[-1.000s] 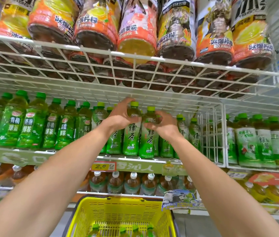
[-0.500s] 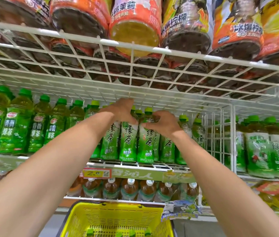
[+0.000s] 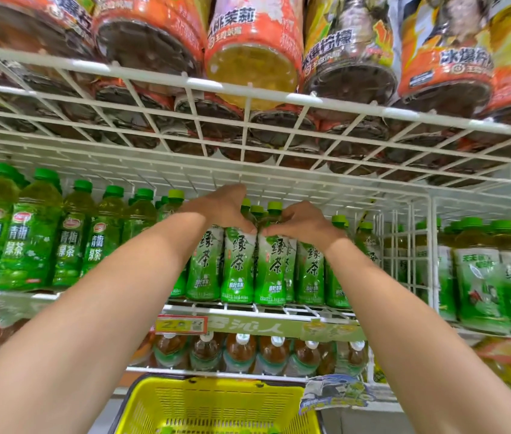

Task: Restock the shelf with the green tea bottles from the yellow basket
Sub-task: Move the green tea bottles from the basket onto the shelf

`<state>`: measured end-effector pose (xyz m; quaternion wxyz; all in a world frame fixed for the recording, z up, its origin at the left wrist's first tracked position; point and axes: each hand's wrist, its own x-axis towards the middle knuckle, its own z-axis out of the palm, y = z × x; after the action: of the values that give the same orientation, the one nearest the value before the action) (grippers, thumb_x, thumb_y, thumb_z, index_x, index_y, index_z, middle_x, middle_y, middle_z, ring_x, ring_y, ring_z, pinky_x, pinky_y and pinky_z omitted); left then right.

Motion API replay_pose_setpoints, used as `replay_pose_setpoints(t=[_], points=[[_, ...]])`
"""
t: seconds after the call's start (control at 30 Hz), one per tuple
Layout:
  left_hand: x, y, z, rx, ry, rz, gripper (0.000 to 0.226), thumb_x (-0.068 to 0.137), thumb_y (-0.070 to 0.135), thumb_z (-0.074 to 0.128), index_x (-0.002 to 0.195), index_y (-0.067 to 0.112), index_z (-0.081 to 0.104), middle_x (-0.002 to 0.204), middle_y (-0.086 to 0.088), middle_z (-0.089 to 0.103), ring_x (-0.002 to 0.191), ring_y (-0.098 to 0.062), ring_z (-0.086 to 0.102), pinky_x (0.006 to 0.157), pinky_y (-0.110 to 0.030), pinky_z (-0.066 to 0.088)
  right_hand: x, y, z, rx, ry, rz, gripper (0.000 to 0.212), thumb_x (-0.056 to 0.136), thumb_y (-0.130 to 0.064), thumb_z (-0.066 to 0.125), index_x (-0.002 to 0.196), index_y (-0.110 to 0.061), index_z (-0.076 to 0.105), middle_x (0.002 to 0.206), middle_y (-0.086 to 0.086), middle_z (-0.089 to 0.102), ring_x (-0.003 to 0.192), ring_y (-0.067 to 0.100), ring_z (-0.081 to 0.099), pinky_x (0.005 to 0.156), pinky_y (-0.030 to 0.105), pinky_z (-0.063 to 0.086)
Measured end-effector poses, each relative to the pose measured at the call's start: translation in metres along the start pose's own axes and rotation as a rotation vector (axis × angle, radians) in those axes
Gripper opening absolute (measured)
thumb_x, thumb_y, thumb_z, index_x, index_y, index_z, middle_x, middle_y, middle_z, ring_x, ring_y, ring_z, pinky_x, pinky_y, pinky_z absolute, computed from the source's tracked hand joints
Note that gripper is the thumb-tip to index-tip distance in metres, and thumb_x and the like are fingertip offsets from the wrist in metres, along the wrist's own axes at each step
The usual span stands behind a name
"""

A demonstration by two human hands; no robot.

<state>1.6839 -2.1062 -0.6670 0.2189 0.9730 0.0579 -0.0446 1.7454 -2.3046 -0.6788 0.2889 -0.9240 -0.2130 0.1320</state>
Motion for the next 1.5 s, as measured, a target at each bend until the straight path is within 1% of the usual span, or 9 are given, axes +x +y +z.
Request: replay_pose_setpoints(t=[0.1,0.17,0.23,0.33,0.4,0.47,0.6,0.83,1.5], points=[[-0.006,-0.004,0.006,0.048,0.044,0.055,0.068,0.071,0.052,0.083,0.121,0.017,0.052,0.118,-0.002,0.056,0.100,-0.020,0.055,0.081,-0.037,0.050,-0.011,-0.001,0.003,0.013,0.033,-0.006,0.042,0.067,-0.050,0.089,0.073,-0.014,0.068,0.071,-0.004,0.063,0.070,0.012,0.059,0.053,0.024,0.037],[-0.015,-0.001,0.010,0.144,0.073,0.088,0.058,0.081,0.051,0.075,0.120,0.015,0.051,0.121,-0.008,0.057,0.100,-0.022,0.056,0.082,-0.038,0.050,-0.019,-0.001,0.006,0.009,0.067,-0.033,0.038,0.072,-0.050,0.086,0.080,-0.017,0.068,0.077,-0.004,0.065,0.077,0.015,0.063,0.057,0.024,0.041],[-0.026,0.002,0.014,0.216,0.116,0.118,0.061,0.091,0.047,0.068,0.133,0.009,0.047,0.138,-0.015,0.051,0.118,-0.031,0.054,0.096,-0.042,0.049,-0.025,-0.003,0.010,-0.007,0.104,-0.055,0.053,0.079,-0.053,0.081,0.113,-0.016,0.069,0.111,0.003,0.070,0.105,0.024,0.065,0.080,0.028,0.052],[-0.050,0.010,0.015,0.221,0.173,0.112,0.072,0.097,0.049,0.059,0.153,0.014,0.032,0.162,-0.012,0.029,0.145,-0.034,0.035,0.115,-0.048,0.037,-0.041,-0.015,0.013,-0.198,0.213,-0.112,0.076,0.089,-0.055,0.068,0.151,-0.018,0.044,0.153,0.008,0.047,0.137,0.031,0.049,0.109,0.042,0.044],[-0.066,0.015,0.013,0.219,0.178,0.075,0.066,0.097,0.053,0.053,0.152,0.022,0.035,0.160,-0.007,0.034,0.142,-0.031,0.041,0.112,-0.046,0.041,-0.056,-0.025,0.012,-0.318,0.211,-0.162,0.064,0.095,-0.050,0.061,0.148,-0.019,0.045,0.152,0.009,0.046,0.135,0.033,0.049,0.108,0.048,0.046],[-0.087,0.018,0.010,0.238,0.145,0.053,0.054,0.098,0.059,0.046,0.140,0.025,0.047,0.143,-0.004,0.053,0.121,-0.026,0.058,0.099,-0.040,0.049,-0.072,-0.032,0.012,-0.401,0.160,-0.179,0.054,0.097,-0.050,0.056,0.141,-0.020,0.049,0.146,0.009,0.047,0.131,0.034,0.051,0.105,0.051,0.049],[-0.131,0.022,0.005,0.366,0.152,0.041,0.038,0.100,0.059,0.045,0.092,0.023,0.053,0.097,-0.003,0.063,0.079,-0.020,0.059,0.077,-0.038,0.052,-0.103,-0.043,0.017,-0.517,0.083,-0.144,0.050,0.100,-0.051,0.049,0.140,-0.021,0.048,0.140,0.009,0.054,0.121,0.034,0.058,0.098,0.050,0.051],[-0.199,0.018,0.014,0.486,0.253,0.042,0.061,0.097,0.065,0.040,0.132,0.017,0.053,0.121,-0.010,0.062,0.114,-0.031,0.059,0.088,-0.046,0.052,-0.161,-0.052,0.041,-0.647,0.168,-0.287,0.064,0.100,-0.057,0.046,0.148,-0.016,0.041,0.143,0.017,0.046,0.132,0.038,0.043,0.100,0.052,0.047],[-0.281,-0.044,0.148,0.448,0.102,-0.005,0.061,0.095,0.066,0.043,0.124,0.015,0.057,0.124,-0.013,0.062,0.118,-0.034,0.057,0.091,-0.047,0.050,-0.235,0.015,0.178,-0.621,0.050,-0.322,0.064,0.095,-0.064,0.050,0.141,-0.019,0.049,0.140,0.012,0.051,0.131,0.035,0.046,0.099,0.050,0.048]])
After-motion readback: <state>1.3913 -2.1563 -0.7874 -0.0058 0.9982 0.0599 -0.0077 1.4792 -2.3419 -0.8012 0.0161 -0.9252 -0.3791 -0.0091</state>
